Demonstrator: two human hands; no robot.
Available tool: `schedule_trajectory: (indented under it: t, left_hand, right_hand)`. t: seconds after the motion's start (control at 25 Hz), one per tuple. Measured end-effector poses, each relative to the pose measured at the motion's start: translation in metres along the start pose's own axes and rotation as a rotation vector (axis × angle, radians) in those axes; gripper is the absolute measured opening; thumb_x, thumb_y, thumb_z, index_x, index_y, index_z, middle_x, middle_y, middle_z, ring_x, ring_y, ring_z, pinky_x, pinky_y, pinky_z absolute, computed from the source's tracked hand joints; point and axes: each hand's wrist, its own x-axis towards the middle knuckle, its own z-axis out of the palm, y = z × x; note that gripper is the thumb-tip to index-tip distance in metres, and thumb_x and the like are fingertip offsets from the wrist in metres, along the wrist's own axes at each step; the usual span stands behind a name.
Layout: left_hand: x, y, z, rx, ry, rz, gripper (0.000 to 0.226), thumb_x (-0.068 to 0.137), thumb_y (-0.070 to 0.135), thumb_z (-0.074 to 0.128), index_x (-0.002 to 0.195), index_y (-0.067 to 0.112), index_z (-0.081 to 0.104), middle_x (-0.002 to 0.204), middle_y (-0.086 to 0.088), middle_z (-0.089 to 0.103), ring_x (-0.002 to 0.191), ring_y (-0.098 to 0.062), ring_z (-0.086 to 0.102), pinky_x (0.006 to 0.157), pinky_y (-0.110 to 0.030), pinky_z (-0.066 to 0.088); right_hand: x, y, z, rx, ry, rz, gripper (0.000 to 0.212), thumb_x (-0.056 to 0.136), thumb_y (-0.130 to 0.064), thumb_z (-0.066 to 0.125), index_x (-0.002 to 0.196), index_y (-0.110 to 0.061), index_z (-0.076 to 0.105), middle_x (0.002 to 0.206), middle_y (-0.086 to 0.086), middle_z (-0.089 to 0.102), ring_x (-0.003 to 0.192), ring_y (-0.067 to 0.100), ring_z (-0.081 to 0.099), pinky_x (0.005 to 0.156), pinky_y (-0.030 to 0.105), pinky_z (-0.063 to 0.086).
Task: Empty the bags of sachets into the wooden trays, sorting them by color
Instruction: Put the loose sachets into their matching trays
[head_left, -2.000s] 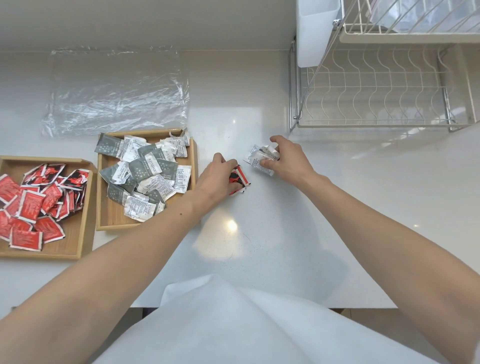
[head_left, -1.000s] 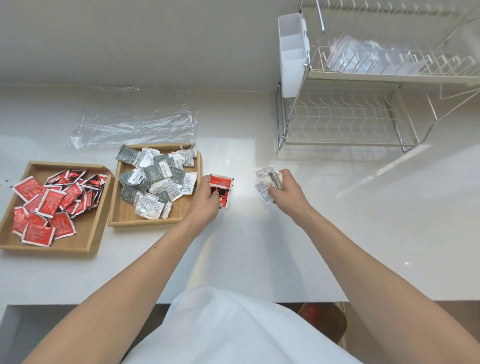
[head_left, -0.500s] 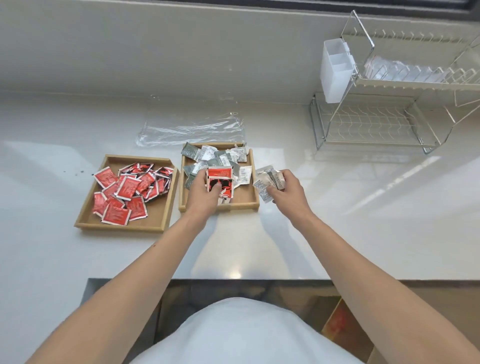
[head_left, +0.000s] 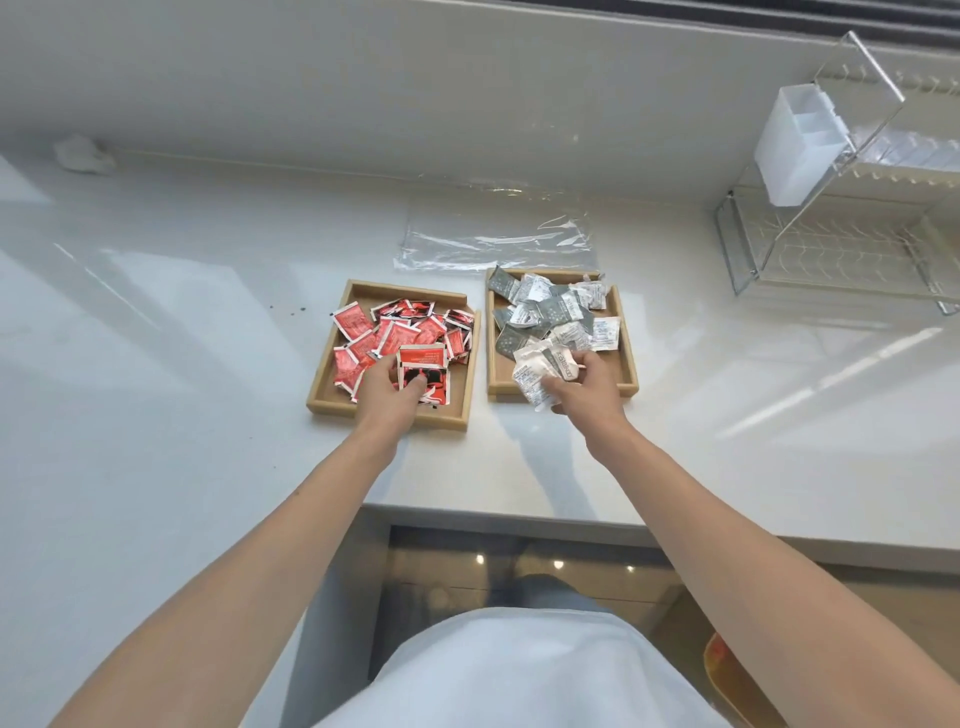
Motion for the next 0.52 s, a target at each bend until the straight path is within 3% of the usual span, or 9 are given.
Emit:
schedule_trajectory:
  t: [0.08, 0.2, 0.36, 0.52]
  left_hand:
    - [0.004, -0.001, -0.006, -0.027, 0.013, -0.038, 0.028, 0.092, 0.007, 0.064, 0.118, 0.016, 0.065, 0.107, -0.001, 0.070, 0.101, -0.021, 0.067, 0.087, -0.037, 0.055]
    - [0.015, -0.003, -0.009, -0.021, 0.019, -0.100, 0.031, 0.090, 0.006, 0.067, 0.119, 0.016, 0.065, 0.111, -0.004, 0.068, 0.100, -0.021, 0.066, 0.086, -0.035, 0.054]
    - [0.032, -0.002, -0.009, -0.027, 0.060, -0.200, 0.038, 0.087, 0.006, 0.071, 0.123, 0.016, 0.063, 0.115, -0.004, 0.067, 0.098, -0.021, 0.067, 0.081, -0.034, 0.055]
    - [0.046, 0.005, -0.006, -0.031, 0.092, -0.276, 0.040, 0.084, 0.002, 0.073, 0.120, 0.014, 0.062, 0.113, -0.006, 0.069, 0.095, -0.022, 0.069, 0.087, -0.040, 0.056]
  right_hand:
    - [0.005, -0.002, 0.005, -0.013, -0.007, 0.030, 0.032, 0.086, -0.004, 0.068, 0.113, -0.013, 0.052, 0.104, 0.012, 0.066, 0.082, 0.023, 0.063, 0.065, 0.034, 0.053]
    - [0.022, -0.004, 0.011, -0.038, -0.003, 0.103, 0.034, 0.084, -0.005, 0.071, 0.113, -0.011, 0.055, 0.099, 0.010, 0.066, 0.074, 0.020, 0.062, 0.057, 0.029, 0.050]
    - [0.046, -0.002, 0.017, 0.006, -0.028, 0.177, 0.034, 0.082, -0.002, 0.073, 0.111, -0.007, 0.057, 0.110, 0.019, 0.069, 0.087, 0.029, 0.070, 0.078, 0.042, 0.061]
    - [0.066, -0.002, 0.023, -0.091, -0.048, 0.171, 0.032, 0.081, -0.005, 0.073, 0.108, -0.010, 0.055, 0.105, 0.016, 0.069, 0.082, 0.028, 0.069, 0.081, 0.046, 0.060]
